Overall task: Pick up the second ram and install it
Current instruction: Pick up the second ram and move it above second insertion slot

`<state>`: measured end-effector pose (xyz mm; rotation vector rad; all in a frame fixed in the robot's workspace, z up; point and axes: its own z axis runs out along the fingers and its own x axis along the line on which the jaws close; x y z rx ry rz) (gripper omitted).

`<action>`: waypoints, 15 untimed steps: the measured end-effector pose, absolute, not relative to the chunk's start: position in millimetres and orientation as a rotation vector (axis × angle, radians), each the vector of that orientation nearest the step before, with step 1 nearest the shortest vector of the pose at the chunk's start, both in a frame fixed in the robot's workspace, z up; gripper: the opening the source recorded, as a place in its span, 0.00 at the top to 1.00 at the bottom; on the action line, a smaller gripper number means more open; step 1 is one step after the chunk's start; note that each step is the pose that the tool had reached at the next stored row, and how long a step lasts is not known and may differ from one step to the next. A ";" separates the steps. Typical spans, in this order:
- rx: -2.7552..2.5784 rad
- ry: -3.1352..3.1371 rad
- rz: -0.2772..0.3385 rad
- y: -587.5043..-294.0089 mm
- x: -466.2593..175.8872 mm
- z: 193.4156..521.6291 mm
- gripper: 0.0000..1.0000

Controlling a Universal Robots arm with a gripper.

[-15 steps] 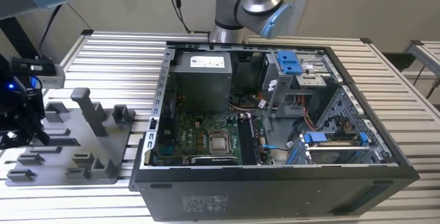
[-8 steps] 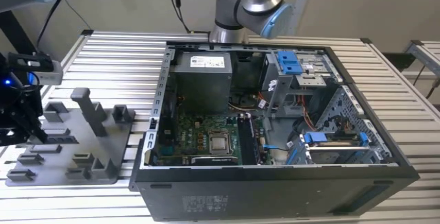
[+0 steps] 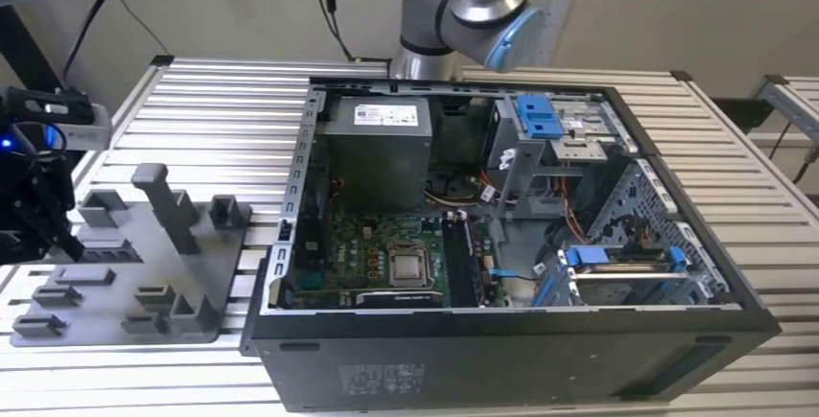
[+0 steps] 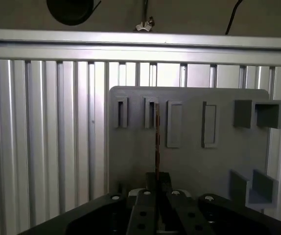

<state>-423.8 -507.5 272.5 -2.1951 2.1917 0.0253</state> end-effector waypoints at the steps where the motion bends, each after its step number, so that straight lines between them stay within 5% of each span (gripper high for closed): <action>1: -2.195 2.192 0.025 -507.5 -423.8 273.8 0.86; 15: -2.195 2.192 0.025 -507.5 -423.8 290.2 0.86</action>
